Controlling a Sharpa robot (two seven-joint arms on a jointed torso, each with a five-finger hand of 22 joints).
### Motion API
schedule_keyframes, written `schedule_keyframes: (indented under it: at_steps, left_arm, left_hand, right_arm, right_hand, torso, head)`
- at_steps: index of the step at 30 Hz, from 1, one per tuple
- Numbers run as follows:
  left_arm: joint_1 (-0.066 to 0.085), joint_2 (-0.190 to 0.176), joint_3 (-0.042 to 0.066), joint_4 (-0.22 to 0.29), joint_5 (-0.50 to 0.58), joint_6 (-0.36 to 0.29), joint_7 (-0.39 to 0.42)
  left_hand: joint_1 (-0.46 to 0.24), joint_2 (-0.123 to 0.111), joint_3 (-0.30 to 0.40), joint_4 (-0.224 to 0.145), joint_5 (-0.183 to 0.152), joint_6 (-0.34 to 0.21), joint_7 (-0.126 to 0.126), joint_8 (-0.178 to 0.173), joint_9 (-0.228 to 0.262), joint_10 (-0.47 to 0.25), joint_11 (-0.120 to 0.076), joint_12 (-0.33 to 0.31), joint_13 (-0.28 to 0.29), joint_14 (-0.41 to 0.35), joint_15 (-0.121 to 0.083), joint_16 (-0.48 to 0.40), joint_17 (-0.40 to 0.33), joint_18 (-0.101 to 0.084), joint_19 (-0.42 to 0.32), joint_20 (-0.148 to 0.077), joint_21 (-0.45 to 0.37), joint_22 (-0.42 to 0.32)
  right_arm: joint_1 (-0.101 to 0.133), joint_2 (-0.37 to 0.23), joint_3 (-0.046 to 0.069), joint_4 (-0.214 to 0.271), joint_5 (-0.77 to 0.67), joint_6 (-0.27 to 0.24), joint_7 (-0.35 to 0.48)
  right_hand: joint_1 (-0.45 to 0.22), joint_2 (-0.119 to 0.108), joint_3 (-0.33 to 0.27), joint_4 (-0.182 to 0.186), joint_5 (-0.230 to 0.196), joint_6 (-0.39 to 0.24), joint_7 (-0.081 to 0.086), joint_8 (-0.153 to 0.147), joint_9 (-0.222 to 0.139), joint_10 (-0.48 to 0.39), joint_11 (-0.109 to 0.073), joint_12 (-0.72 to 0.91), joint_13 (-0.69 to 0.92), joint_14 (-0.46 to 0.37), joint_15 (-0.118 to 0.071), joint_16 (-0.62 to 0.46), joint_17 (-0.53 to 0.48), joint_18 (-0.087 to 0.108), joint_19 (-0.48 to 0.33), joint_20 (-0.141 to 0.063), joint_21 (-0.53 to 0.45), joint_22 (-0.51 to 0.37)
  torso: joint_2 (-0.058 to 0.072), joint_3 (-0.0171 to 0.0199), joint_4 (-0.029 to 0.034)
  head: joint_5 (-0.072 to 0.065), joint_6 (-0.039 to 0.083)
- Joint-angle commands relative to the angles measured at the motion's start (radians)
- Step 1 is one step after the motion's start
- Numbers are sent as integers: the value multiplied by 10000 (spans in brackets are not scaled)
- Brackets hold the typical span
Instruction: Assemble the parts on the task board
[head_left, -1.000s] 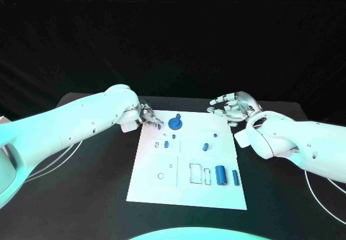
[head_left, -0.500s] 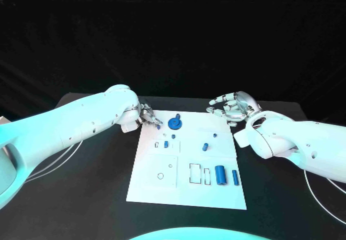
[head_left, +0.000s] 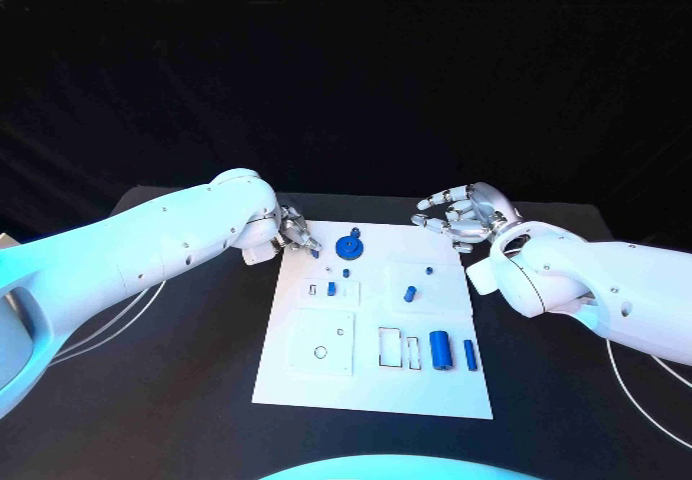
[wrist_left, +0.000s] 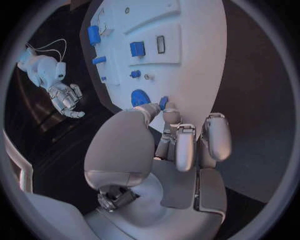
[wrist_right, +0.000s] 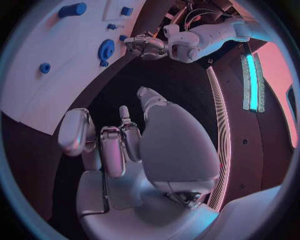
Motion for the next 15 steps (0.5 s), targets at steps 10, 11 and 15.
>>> schedule_keyframes:
  at_steps: [10, 11, 15]
  left_arm:
    - [-37, -86, -25, 94, 53, 31, -20]
    - [-37, -98, -24, 108, 71, -6, -12]
    - [-38, -238, -3, 292, 230, -275, 27]
  left_hand:
    - [-496, -417, 2813, -1358, 134, -17, 38, 551, 257, 169, 29, -34, -46, 748, -14, 61, 1765, 95, 85, 4, 88, 117]
    - [-554, -452, 2929, -1423, 145, -11, 34, 583, 275, 183, 25, -26, -38, 751, -19, 65, 1773, 92, 97, 0, 98, 135]
    - [-833, -632, 3378, -1673, 224, 69, -7, 727, 346, 326, -16, 67, 77, 801, -55, 125, 1901, 65, 198, -28, 170, 266]
  right_arm:
    - [-3, 11, 3, -16, -54, 133, 74]
    - [-3, 12, 3, -17, -53, 134, 75]
    - [-3, 17, 3, -29, -51, 140, 79]
  right_hand:
    - [-64, 33, -38, -10, -10, -90, -14, 73, 10, -25, 18, -21, 1109, 770, -44, -64, 1502, 130, 16, -34, -52, 10]
    - [-64, 33, -38, -10, -10, -90, -14, 73, 10, -25, 18, -21, 1109, 770, -44, -64, 1502, 130, 16, -34, -52, 10]
    - [-64, 33, -38, -10, -10, -90, -14, 73, 10, -25, 18, -21, 1109, 770, -44, -64, 1502, 130, 16, -34, -52, 10]
  torso:
    - [2, -2, 12]
    - [0, -6, 10]
    - [-8, -2, 10]
  head:
    - [51, -26]
    - [54, -29]
    - [66, -31]
